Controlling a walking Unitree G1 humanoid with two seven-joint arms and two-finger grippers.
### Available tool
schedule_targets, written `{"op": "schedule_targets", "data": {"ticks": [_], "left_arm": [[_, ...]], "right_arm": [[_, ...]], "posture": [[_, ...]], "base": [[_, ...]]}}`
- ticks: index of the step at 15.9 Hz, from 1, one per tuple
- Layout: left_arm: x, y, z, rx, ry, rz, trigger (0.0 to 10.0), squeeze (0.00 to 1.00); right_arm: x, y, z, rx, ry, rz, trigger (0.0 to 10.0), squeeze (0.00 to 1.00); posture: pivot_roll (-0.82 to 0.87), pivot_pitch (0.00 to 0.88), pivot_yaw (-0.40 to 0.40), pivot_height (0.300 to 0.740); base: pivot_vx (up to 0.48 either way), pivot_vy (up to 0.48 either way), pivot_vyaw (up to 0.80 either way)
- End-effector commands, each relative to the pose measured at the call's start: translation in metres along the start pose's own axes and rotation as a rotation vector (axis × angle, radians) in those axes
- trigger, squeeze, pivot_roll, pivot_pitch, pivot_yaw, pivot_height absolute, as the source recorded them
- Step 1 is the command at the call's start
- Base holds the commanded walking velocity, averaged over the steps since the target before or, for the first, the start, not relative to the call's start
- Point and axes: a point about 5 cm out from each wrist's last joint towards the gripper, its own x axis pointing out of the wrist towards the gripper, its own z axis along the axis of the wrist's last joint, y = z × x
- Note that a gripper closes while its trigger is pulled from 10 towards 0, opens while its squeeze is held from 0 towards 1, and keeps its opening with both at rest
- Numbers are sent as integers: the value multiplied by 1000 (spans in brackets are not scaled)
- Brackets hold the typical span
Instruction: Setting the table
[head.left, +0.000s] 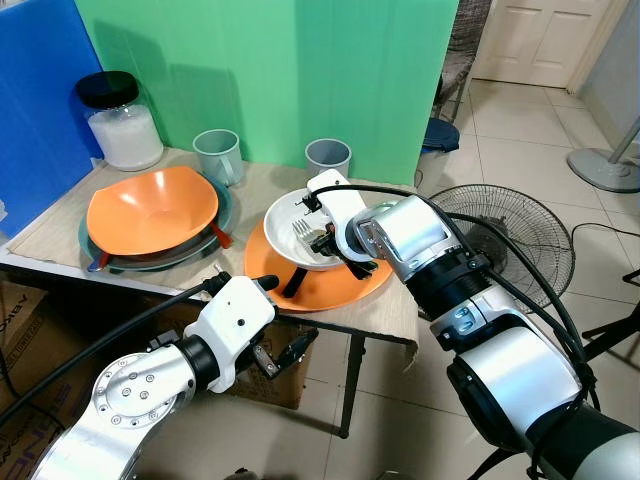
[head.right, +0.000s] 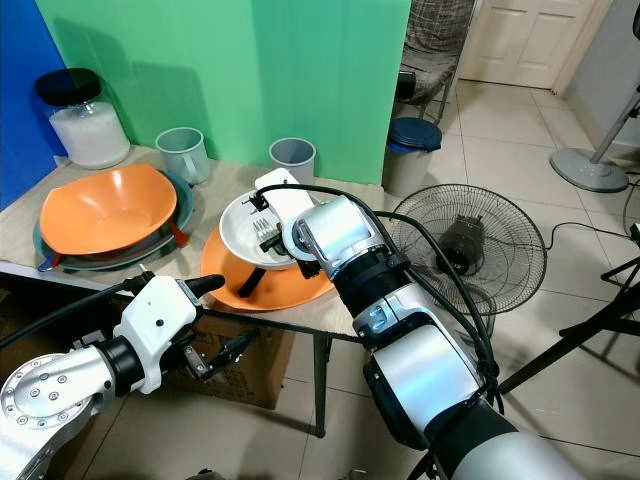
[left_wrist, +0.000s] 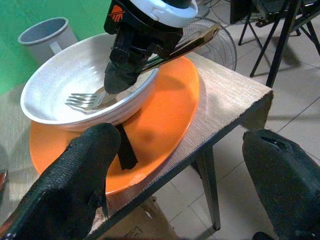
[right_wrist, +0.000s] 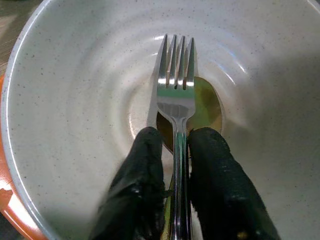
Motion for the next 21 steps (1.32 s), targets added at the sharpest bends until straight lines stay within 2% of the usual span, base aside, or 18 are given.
{"op": "schedule_targets", "data": {"ticks": [1,2,4,9,12,13,14,17,18,20,21], "left_arm": [[2,1,0,6,7,1,10000,0],[2,1,0,6,6,1,10000,0],[2,2,0,6,5,2,10000,0],[1,2,1,8,5,2,10000,0],[0,3,1,12,3,5,10000,0],[-1,3,1,13,2,6,10000,0],[-2,3,1,16,5,5,10000,0],[-3,3,0,19,8,1,10000,0],[-3,4,0,21,7,1,10000,0],[-1,6,2,26,-11,28,10000,0],[-1,9,3,25,-23,67,10000,0]], "right_arm": [[1,-1,0,-2,-2,-6,1843,0],[1,-1,0,-2,-1,-7,706,0],[1,-1,0,-2,0,-6,157,0],[1,0,1,-1,-11,0,0,0],[-6,-3,16,53,-133,13,510,0],[-12,-7,21,72,-181,22,1294,0],[-22,-13,27,107,-227,28,1216,0],[-32,-19,30,143,-290,40,0,0],[-35,-21,30,168,-309,50,0,0],[-42,-21,29,226,-442,132,0,0],[-44,-21,26,266,-469,154,0,0]], "posture": [[-70,0,-2,740],[-70,0,-2,740],[-69,0,-2,740],[-68,0,-4,740],[-59,0,-1,740],[-59,0,-1,740],[-58,0,5,740],[-59,0,11,740],[-59,0,11,740],[-57,0,17,740],[-58,0,20,740]], "base": [[0,0,0],[0,0,0],[0,0,0],[0,0,0],[0,0,0],[0,0,0],[0,0,0],[0,0,0],[0,0,0],[0,0,0],[0,0,0]]}}
